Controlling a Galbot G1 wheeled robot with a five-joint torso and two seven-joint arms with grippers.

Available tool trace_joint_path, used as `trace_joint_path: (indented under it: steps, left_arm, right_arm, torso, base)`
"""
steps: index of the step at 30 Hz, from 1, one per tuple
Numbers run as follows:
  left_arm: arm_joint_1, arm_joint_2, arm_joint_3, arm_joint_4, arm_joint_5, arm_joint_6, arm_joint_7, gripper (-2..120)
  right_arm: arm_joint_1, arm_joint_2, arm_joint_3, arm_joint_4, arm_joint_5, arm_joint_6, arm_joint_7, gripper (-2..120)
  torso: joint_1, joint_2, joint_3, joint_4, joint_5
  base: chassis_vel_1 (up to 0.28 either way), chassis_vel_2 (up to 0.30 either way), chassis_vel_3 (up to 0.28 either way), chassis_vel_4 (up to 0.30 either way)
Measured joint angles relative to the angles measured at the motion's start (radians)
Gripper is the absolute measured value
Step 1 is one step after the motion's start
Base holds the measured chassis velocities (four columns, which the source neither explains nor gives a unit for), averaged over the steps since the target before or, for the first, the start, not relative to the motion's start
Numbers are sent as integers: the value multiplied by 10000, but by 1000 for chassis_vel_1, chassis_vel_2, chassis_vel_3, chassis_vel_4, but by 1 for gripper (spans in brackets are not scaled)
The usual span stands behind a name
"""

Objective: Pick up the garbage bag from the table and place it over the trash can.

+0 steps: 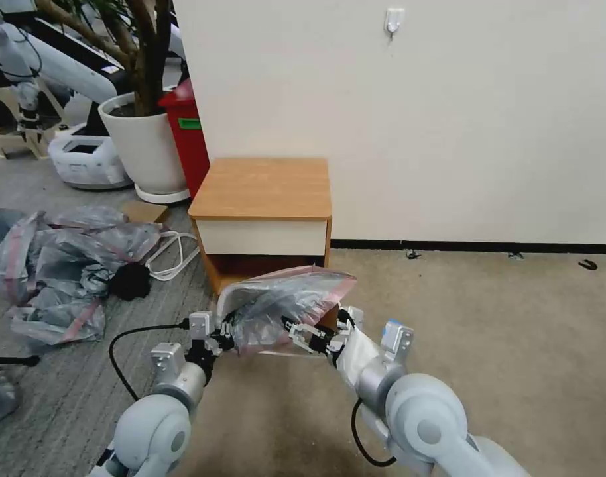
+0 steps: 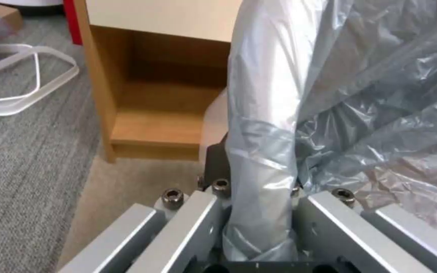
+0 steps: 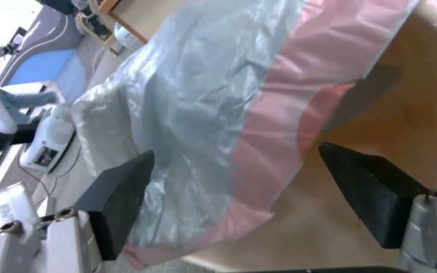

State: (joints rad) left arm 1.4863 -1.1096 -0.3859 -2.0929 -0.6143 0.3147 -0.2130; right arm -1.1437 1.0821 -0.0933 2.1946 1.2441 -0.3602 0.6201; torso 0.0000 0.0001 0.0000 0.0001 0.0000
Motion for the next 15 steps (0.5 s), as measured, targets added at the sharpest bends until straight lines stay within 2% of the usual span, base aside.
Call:
trace_joint_path:
  steps: [7,15]
  left_arm:
    - [-68,59,28,12,-58,17,3,1]
    - [-203,112,84,125,-91,25,2,1]
  right_arm:
    - [85,-29,-5,-147,-102,144,-257,77]
    - [174,-96,-39,-224,-151,362,-487,51]
  torso:
    - [0,0,0,-1,0]
    - [-1,-2,0,-1,0]
  base:
    - [0,0,0,0]
    - [0,0,0,0]
